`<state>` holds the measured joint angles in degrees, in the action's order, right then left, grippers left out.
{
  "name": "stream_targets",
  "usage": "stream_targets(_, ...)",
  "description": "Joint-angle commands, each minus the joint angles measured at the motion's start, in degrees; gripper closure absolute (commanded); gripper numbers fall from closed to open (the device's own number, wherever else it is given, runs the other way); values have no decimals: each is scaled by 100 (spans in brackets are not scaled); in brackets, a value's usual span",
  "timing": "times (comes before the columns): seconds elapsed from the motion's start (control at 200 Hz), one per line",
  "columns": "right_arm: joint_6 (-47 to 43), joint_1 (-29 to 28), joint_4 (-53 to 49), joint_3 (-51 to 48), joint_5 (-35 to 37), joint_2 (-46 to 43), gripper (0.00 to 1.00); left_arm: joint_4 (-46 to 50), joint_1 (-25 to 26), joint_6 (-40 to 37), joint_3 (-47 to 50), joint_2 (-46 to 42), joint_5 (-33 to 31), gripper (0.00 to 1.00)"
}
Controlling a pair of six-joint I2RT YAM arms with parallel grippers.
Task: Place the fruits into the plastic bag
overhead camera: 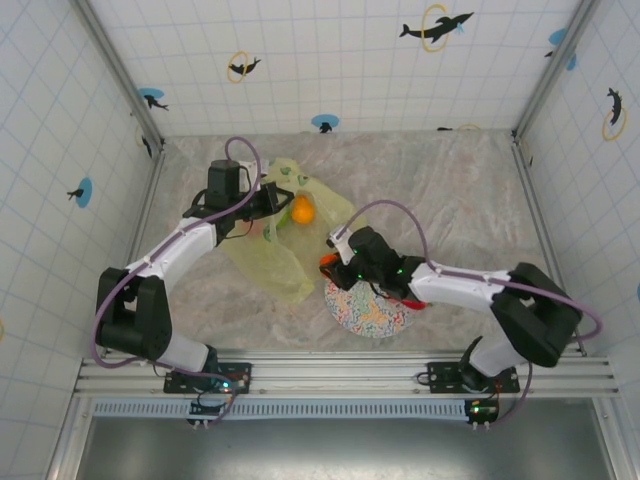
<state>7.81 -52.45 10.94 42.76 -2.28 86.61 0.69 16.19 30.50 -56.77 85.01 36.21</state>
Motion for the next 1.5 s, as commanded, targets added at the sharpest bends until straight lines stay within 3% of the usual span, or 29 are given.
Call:
stream_targets(0.0,-480,-97,824,428,155,382,48,-191,-2,56,35,-33,138,100)
stream_targets(0.34,-749,-111,2244,1209,764,1905,47,-201,-1,61,162,-66,126,100)
stream_targets(0.906,350,144,3169,2808,1197,3958,43,-227,-1,58,191,-81,127,100)
stream_targets(1.241,440,237,3063,2592,982,3783,17,-227,-4,85,186,-126,141,100)
stream_targets(1.496,379,243,2975,2012,782,3154,16,-219,-5,79,184,-135,128,100)
